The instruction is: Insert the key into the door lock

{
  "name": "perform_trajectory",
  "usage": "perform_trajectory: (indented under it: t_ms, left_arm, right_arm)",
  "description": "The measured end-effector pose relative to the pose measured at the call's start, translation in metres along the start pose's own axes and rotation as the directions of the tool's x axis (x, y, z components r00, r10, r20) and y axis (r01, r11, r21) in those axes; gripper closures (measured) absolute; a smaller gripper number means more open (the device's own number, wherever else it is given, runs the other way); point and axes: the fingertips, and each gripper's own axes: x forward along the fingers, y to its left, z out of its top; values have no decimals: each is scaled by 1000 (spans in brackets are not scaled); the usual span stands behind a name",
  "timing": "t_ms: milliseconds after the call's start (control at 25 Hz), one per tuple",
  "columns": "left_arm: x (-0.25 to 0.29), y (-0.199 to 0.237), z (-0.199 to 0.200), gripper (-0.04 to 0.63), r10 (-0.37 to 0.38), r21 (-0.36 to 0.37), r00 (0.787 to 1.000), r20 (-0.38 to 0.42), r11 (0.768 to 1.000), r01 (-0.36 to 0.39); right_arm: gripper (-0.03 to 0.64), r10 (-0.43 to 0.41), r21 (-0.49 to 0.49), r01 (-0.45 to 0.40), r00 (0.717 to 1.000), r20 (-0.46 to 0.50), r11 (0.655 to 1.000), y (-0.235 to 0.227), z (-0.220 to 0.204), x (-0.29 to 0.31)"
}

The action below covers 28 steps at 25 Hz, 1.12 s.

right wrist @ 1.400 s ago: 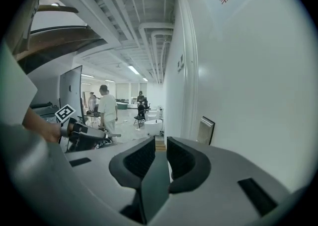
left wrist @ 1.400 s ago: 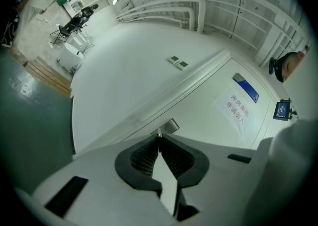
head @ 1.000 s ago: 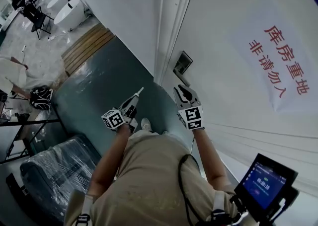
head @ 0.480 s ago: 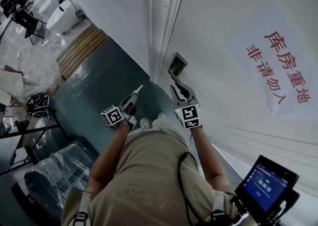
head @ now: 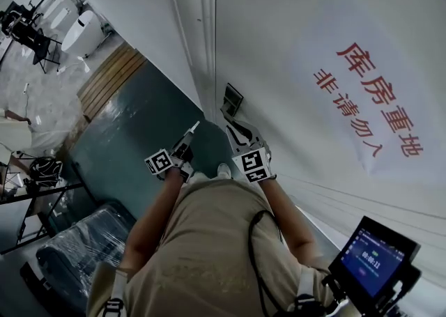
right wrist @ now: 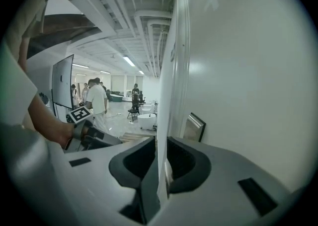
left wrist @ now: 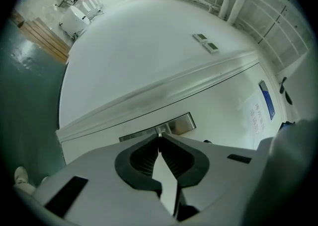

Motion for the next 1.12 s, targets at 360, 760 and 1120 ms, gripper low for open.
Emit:
perform_trajectory:
  t_ms: [360,760,1120]
  left_arm:
    - [36,21,-20,561,-8,-103,1000,-8,995,8]
    - [87,48,-39,561,-11,-183,1000,-23,983,7]
    - [114,53,-47,561,-56,-275,998,-36,960,44]
  right_arm:
    - [538,35,-27,-34,999,9,999,9,-5,0]
    - [538,59,-35,-58,998,7,998,3,-9,-2]
    - [538,66,-28,-66,998,-3,997,0,-13,-2]
